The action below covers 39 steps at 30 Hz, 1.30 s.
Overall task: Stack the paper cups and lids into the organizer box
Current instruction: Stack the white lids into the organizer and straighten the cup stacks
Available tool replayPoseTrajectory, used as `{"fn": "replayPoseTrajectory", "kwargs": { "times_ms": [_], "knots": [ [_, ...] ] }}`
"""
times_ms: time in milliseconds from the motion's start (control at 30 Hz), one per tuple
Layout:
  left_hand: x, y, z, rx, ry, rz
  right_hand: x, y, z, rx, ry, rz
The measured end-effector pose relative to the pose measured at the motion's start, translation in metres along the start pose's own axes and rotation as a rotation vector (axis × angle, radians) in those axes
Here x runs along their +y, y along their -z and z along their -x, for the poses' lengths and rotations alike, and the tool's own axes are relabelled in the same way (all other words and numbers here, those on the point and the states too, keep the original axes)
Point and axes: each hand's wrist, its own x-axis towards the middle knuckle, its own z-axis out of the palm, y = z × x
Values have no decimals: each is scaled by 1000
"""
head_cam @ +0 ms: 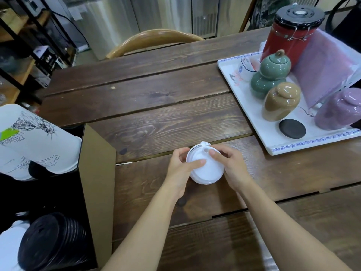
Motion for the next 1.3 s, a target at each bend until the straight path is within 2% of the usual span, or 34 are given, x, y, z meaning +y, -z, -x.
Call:
{"fn": "replayPoseTrajectory", "kwargs": {
  "times_ms": [167, 300, 433, 600, 767, 900, 1000, 1300],
  "knots": [
    [1, 11, 10, -228, 147, 135, 4, -7, 11, -60, -50, -128],
    [-2, 16, 16, -196, 107, 283, 1, -16, 9, -105, -28, -35],
    [0, 23, 21, -163, 58, 380, -1, -25, 11, -128, -36, -43],
    [2, 37, 30, -182, 21, 383, 2, -35, 20, -93, -1, -66],
    [0, 48, 43, -233, -19, 403, -5, -48, 22, -149, 65, 113],
    [0, 52, 56, -126, -50, 282, -8, -60, 28, -144, 130, 207],
    [2, 56, 66, -28, -53, 241, -10, -68, 34, -143, 115, 183],
    [49, 86, 111, 18, -229, 212, -60, -113, 55, -200, 247, 137]
  ]
}}
